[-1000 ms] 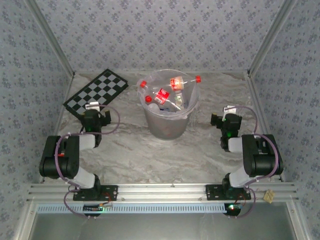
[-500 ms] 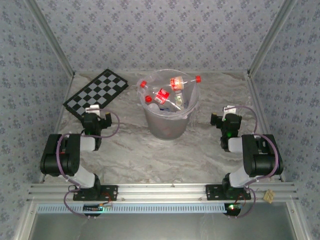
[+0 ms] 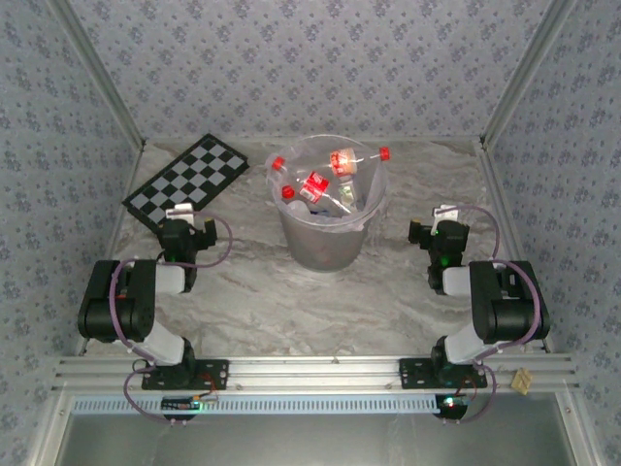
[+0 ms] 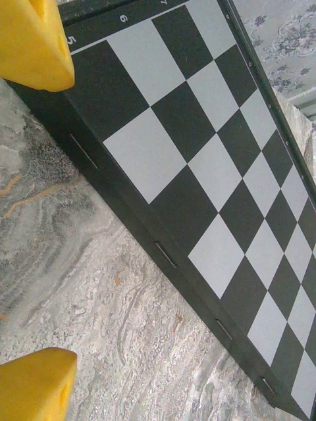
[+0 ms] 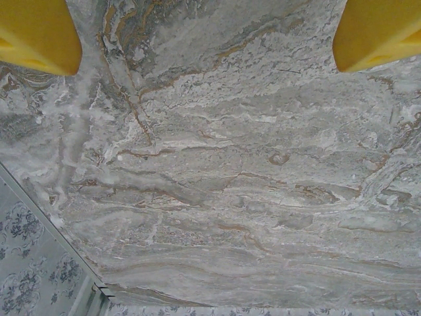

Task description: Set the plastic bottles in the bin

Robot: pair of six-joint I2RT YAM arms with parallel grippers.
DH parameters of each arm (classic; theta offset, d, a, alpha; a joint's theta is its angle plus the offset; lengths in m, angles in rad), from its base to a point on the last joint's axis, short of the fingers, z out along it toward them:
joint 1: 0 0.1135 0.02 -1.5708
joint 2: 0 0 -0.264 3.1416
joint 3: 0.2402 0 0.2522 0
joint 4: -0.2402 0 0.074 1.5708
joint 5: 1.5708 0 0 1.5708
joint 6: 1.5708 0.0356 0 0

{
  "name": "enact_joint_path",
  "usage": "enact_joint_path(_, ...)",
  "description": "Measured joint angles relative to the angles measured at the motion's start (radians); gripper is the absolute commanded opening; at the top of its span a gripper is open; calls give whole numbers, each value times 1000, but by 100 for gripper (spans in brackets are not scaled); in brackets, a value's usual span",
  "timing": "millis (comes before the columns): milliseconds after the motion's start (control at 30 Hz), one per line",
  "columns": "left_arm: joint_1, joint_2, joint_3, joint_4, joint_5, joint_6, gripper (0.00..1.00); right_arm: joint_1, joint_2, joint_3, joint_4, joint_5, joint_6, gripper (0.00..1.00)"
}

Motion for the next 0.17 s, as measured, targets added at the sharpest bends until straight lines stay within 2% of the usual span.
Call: enact_joint_path(167,0,0,0,0,0,0,100,0,0,0,0,0,0,100)
